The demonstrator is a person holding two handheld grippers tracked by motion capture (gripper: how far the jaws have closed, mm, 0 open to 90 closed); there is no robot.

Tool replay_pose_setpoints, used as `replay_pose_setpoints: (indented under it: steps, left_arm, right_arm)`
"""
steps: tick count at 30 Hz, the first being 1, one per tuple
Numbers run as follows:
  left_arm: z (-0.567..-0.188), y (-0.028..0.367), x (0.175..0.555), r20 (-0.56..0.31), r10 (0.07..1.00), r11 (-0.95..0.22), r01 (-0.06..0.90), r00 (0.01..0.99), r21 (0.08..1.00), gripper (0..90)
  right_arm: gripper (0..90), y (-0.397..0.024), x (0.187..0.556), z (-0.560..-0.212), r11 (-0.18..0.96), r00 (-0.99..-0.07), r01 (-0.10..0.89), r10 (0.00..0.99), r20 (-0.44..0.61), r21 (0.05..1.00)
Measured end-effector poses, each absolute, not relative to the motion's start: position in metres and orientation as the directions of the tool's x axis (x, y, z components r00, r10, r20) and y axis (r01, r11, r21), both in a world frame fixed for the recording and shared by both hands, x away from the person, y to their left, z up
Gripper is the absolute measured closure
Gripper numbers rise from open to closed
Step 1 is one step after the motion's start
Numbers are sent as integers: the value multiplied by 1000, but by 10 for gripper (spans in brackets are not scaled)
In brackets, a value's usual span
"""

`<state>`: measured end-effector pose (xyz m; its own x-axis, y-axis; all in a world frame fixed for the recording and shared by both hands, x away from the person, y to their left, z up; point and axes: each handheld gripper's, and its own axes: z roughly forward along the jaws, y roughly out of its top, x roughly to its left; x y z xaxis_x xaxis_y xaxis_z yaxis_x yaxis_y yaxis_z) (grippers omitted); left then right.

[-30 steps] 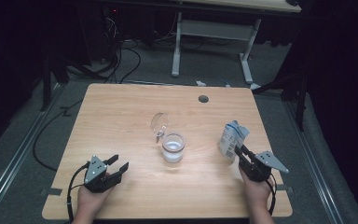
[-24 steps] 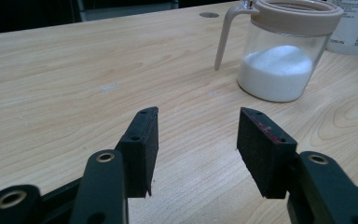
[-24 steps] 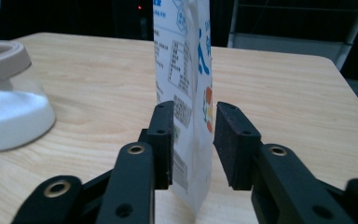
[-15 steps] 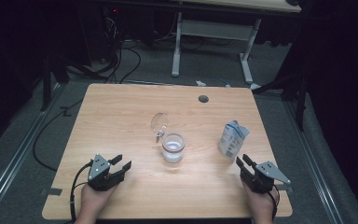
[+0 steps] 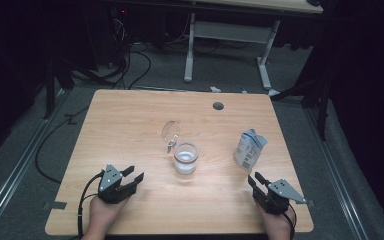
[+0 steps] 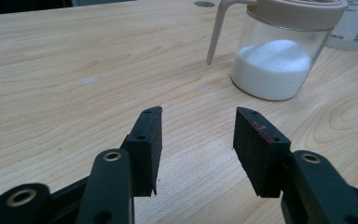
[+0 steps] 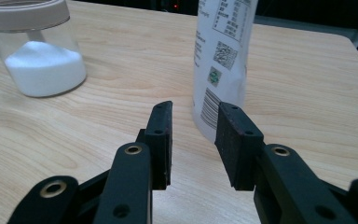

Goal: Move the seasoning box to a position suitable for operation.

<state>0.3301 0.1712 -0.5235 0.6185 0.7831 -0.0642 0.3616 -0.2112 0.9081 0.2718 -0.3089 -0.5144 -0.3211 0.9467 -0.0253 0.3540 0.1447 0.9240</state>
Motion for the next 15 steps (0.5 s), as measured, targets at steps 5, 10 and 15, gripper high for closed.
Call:
replay_pose_setpoints:
  steps: [5, 10, 15]
  left_arm:
    - [-524, 173, 329, -79, 783, -202, 372, 617, 906, 536]
    - [-524, 176, 328, -100, 791, -177, 382, 604, 907, 533]
    - [-524, 179, 325, -106, 804, -166, 393, 585, 904, 514]
  right_arm:
    - [664, -304, 273, -514, 159, -333, 350, 942, -36, 923]
    - [674, -296, 276, -513, 168, -344, 348, 938, -41, 922]
    - [689, -288, 280, -512, 179, -361, 348, 931, -44, 920]
